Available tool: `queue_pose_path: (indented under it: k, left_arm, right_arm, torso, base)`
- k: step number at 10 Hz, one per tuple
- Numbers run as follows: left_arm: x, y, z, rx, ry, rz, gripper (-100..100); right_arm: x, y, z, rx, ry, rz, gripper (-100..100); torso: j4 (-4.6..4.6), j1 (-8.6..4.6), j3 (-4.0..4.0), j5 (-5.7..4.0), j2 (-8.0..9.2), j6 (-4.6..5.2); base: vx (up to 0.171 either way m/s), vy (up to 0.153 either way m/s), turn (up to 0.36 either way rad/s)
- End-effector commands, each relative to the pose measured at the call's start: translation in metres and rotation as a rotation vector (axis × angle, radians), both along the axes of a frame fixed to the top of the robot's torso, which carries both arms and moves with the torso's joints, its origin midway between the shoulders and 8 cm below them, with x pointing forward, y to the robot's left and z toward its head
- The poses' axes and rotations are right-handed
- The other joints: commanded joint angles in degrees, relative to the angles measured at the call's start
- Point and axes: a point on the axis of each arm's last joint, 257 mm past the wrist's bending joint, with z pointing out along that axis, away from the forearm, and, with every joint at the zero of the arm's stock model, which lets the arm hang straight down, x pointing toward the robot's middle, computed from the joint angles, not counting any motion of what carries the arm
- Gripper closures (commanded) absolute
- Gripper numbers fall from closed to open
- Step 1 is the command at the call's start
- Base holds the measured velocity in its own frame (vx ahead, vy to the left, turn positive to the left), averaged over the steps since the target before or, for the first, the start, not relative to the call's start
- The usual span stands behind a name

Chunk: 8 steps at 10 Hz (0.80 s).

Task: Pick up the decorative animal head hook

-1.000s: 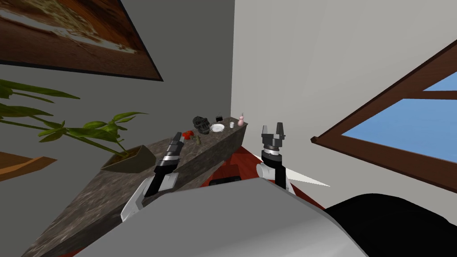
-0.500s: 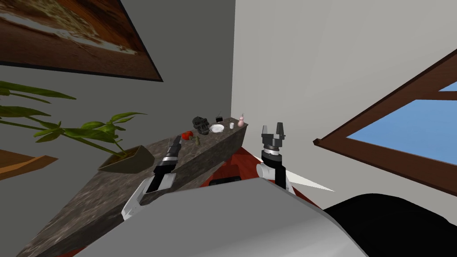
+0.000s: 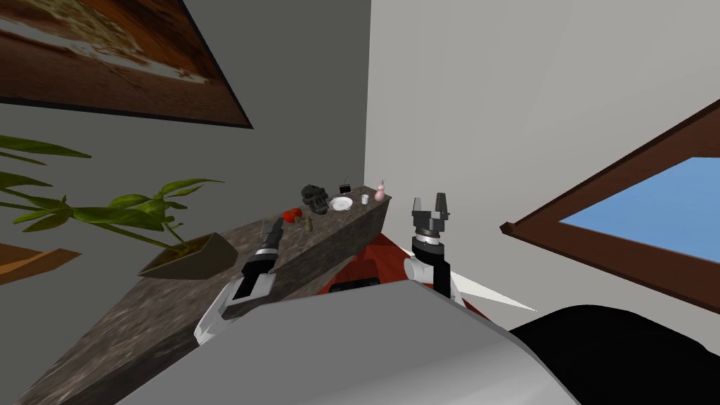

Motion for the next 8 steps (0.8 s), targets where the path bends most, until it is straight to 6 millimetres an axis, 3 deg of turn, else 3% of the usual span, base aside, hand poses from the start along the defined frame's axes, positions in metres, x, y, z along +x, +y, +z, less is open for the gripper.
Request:
queue_pose_path:
  k: [1, 3, 8]
  left_arm:
    - [0.002, 0.008, -0.01, 0.003, 0.021, 0.019, -100]
    - [0.003, 0.017, -0.021, 0.008, 0.046, 0.045, -100]
    - [0.002, 0.053, -0.076, 0.02, 0.17, 0.157, -100]
  right_arm:
    - [0.0, 0.0, 0.0, 0.0, 0.0, 0.0, 0]
    - [0.0, 0.0, 0.0, 0.0, 0.0, 0.0, 0]
    - [0.0, 0.0, 0.0, 0.0, 0.0, 0.0, 0]
  torso:
    - [0.0, 0.0, 0.0, 0.0, 0.0, 0.0]
    - [0.0, 0.01, 0.0, 0.0, 0.01, 0.0]
    - [-0.03, -0.04, -0.09, -0.01, -0.16, 0.0]
  base:
    - [0.048, -0.026, 0.015]
    - [0.049, -0.019, 0.014]
    - [0.086, -0.035, 0.021]
